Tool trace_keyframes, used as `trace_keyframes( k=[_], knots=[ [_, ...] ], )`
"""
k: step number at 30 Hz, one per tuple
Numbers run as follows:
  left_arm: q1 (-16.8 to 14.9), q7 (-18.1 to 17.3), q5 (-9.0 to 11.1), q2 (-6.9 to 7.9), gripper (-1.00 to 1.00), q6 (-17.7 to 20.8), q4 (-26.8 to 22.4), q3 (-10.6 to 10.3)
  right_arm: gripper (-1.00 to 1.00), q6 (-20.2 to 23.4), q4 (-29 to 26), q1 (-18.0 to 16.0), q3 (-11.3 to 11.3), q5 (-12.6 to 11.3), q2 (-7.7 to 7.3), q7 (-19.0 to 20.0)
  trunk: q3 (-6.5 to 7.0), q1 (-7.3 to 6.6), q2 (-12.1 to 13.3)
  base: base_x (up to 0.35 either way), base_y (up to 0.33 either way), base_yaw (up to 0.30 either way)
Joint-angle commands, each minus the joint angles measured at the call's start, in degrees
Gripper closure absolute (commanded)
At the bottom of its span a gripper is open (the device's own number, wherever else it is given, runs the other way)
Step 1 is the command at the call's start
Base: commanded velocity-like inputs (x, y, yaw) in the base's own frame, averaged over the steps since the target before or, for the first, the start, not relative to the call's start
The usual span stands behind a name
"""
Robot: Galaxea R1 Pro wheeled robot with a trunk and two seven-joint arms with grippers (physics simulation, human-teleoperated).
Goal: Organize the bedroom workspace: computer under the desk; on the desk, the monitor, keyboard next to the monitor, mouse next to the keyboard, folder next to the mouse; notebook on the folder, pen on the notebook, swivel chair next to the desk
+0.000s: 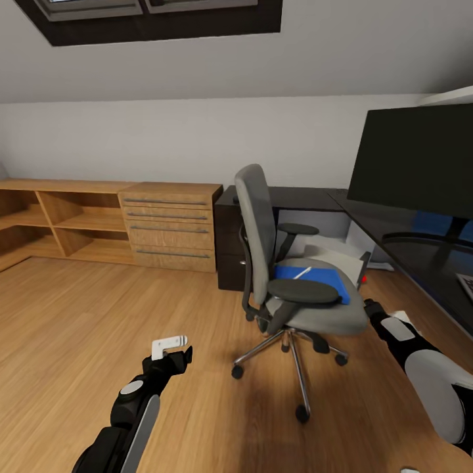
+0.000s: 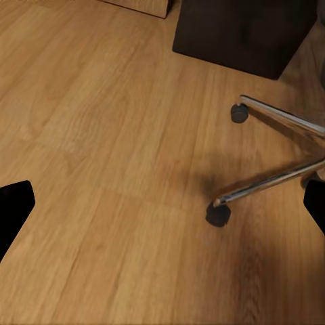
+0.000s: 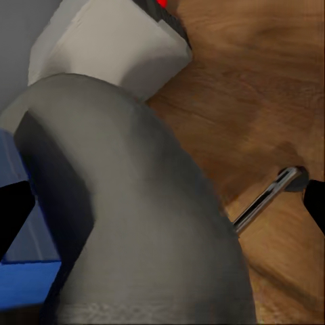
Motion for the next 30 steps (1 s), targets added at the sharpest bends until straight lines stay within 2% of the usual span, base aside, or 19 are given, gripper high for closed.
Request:
trace_keyframes(
  k=[1, 4, 10, 14, 18, 30],
  knots=[
    [-0.03, 0.52, 0.6, 0.01, -1.0, 0.2, -0.07, -0.07, -1.0, 0.81, -0.09, -0.01, 0.12, -1.28, -0.01, -0.28, -0.06, 0.0, -0.02, 0.153, 0.0, 0.0],
    [-0.03, 0.52, 0.6, 0.03, -1.0, 0.2, -0.07, -0.07, -1.0, 1.99, 0.0, -0.01, 0.14, -2.86, -0.06, -0.45, -0.06, 0.0, -0.02, 0.164, 0.0, 0.0],
    [-0.03, 0.52, 0.63, 0.02, -1.0, 0.2, -0.07, -0.07, -1.0, 5.69, 0.13, -0.01, 0.09, -3.8, -0.83, -0.58, -0.06, 0.0, -0.02, 0.04, 0.0, 0.0],
    [-0.03, 0.52, 0.65, 0.01, -1.0, 0.2, -0.07, -0.07, -1.0, 6.23, 0.15, -0.01, 0.07, -5.14, -1.12, -0.59, -0.06, 0.0, -0.02, 0.007, 0.0, 0.0],
    [-0.03, 0.54, 0.68, 0.0, -1.0, 0.2, -0.07, -0.07, -1.0, 6.58, 0.26, -0.01, 0.12, -7.58, -1.8, -0.62, -0.06, 0.0, -0.02, 0.006, 0.0, 0.0],
    [-0.03, 0.58, 0.62, 0.01, -1.0, 0.2, -0.03, -0.07, -1.0, 6.61, 1.18, -0.01, 0.13, -9.25, -2.54, -0.63, -0.06, 0.0, -0.02, 0.106, 0.0, 0.0]
  ],
)
